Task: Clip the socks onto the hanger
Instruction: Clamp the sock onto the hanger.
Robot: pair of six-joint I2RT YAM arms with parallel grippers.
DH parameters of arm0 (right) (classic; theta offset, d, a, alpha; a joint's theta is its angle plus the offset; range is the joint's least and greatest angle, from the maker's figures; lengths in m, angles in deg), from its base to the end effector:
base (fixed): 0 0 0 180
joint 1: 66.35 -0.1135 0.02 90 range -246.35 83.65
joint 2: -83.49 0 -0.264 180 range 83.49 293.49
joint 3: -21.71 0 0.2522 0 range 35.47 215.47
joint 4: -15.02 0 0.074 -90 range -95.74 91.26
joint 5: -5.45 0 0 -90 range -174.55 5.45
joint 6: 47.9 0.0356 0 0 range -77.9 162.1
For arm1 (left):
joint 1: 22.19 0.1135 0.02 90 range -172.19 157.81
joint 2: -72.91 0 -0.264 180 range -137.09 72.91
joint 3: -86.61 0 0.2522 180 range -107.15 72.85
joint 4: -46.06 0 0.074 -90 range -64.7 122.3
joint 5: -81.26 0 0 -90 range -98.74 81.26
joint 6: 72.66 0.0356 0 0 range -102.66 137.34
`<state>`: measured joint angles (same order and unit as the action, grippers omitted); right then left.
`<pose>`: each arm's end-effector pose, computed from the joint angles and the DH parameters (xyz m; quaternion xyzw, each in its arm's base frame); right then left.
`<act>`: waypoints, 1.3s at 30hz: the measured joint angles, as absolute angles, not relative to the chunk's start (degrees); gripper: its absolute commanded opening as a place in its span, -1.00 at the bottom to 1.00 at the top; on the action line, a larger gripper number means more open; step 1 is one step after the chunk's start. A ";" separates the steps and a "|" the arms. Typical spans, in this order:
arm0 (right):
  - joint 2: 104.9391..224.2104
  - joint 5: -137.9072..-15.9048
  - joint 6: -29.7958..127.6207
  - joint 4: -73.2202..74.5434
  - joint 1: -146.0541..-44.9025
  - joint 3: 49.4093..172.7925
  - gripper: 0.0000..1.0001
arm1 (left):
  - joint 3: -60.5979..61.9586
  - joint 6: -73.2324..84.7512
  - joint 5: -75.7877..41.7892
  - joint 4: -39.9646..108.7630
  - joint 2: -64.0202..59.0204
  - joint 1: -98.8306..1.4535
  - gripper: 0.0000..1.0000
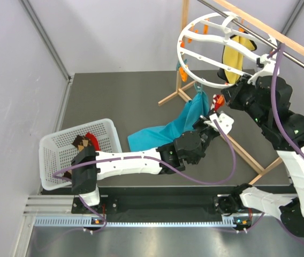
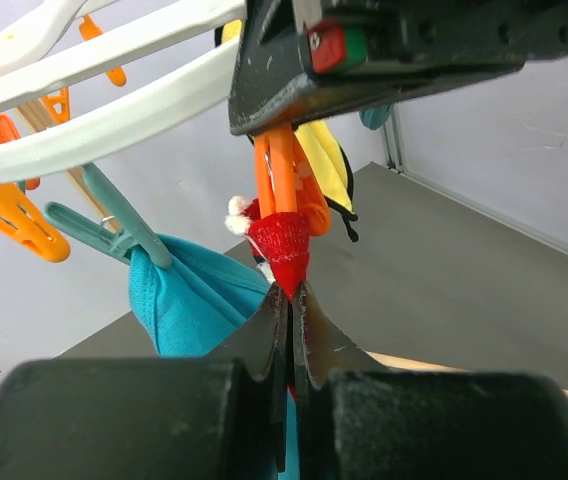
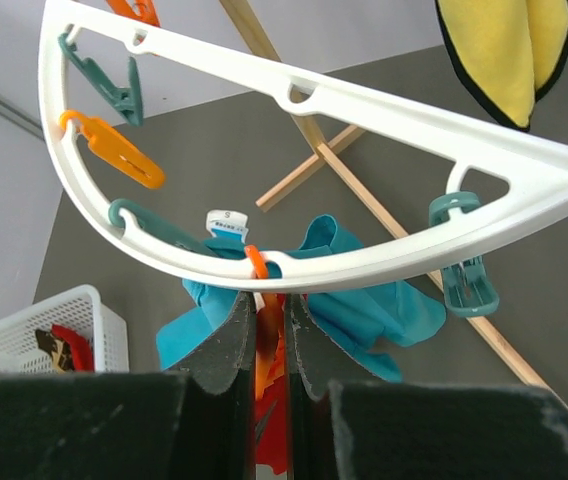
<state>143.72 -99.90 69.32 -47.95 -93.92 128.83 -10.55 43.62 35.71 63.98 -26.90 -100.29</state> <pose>0.1509 0.0682 0.4968 0.0779 0.7921 0.1794 0.5782 0.1095 -0.3988 0.3882 0.2596 0.5819 -0.1150 0.7621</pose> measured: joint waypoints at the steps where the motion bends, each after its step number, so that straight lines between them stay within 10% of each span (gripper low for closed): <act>1: 143.66 -100.27 69.67 -47.98 -93.92 128.44 -1.00 | -10.61 43.62 35.73 64.15 -27.01 -100.29 -1.00; 23: 142.78 -102.48 72.16 -47.56 -93.92 126.21 -0.64 | -13.32 42.77 35.88 65.33 -28.87 -100.40 -1.00; 39: 141.03 -100.38 72.58 -47.93 -93.92 126.21 0.57 | -13.23 42.07 37.37 65.75 -28.87 -100.38 -1.00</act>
<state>141.03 -100.38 72.58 -47.93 -93.92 126.21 -13.23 42.07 37.37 65.75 -28.87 -100.38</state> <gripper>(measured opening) 0.725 0.022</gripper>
